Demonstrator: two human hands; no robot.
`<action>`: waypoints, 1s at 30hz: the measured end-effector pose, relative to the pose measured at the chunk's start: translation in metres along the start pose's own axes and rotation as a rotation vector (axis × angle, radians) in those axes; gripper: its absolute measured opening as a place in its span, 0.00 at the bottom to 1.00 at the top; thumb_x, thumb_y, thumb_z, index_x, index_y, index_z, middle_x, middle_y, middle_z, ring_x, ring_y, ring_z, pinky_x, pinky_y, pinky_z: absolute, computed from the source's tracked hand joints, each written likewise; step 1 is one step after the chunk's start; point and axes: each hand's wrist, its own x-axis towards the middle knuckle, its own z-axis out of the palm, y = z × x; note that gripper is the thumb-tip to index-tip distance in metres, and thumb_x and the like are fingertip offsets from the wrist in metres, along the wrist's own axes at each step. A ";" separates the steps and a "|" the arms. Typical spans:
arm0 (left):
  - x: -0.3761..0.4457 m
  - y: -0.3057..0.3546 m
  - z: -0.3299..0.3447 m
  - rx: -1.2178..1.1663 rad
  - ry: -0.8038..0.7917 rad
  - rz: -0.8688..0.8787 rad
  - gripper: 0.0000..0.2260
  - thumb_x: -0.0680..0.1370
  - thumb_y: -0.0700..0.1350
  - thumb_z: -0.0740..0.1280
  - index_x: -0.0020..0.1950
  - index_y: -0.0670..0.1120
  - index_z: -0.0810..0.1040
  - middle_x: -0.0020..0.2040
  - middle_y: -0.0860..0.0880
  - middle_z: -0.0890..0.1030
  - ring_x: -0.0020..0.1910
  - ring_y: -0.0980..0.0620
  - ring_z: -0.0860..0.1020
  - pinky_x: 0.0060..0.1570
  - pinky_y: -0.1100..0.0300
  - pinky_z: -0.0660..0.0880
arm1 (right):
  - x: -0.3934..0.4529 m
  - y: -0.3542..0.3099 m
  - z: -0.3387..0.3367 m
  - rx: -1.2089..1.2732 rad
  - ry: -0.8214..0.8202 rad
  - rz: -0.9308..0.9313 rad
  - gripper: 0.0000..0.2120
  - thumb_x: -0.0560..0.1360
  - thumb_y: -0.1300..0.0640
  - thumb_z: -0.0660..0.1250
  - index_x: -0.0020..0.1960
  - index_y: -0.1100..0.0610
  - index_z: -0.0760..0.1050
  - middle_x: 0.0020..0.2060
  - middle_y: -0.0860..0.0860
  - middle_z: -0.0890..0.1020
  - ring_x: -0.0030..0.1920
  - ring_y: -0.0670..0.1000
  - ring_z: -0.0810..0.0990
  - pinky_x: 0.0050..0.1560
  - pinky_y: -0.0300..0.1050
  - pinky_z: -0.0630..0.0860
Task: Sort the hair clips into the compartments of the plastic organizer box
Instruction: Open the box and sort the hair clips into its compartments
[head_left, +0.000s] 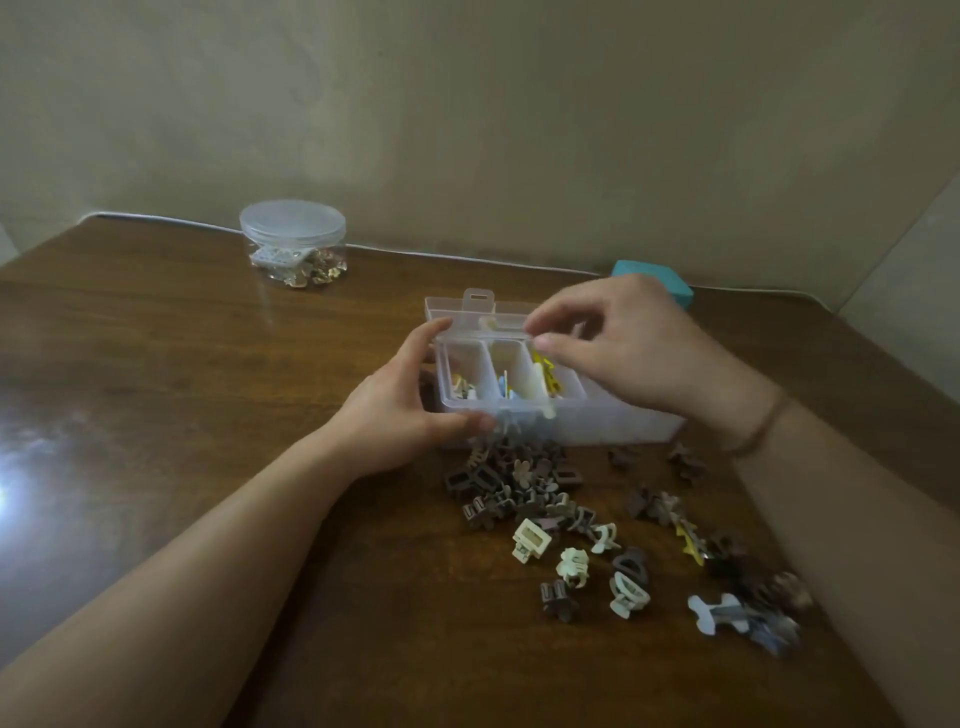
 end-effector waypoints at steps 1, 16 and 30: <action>0.000 0.000 0.000 0.002 0.001 0.003 0.51 0.60 0.69 0.75 0.77 0.62 0.53 0.71 0.53 0.71 0.62 0.58 0.72 0.61 0.56 0.70 | -0.016 0.004 -0.011 0.001 0.007 0.003 0.06 0.73 0.56 0.71 0.48 0.47 0.82 0.39 0.39 0.82 0.39 0.34 0.77 0.39 0.25 0.70; -0.006 0.009 0.003 0.017 0.014 0.023 0.28 0.62 0.63 0.73 0.58 0.60 0.68 0.56 0.63 0.74 0.57 0.59 0.76 0.56 0.52 0.76 | -0.170 0.050 -0.008 -0.214 -0.365 0.059 0.11 0.73 0.41 0.66 0.54 0.31 0.74 0.47 0.30 0.77 0.56 0.37 0.70 0.55 0.41 0.71; -0.004 0.001 0.001 0.009 0.017 0.063 0.46 0.62 0.67 0.74 0.72 0.67 0.51 0.63 0.59 0.73 0.59 0.60 0.74 0.61 0.55 0.71 | 0.032 -0.012 0.047 0.460 0.183 0.119 0.04 0.69 0.55 0.76 0.41 0.54 0.82 0.35 0.49 0.84 0.35 0.45 0.80 0.41 0.47 0.81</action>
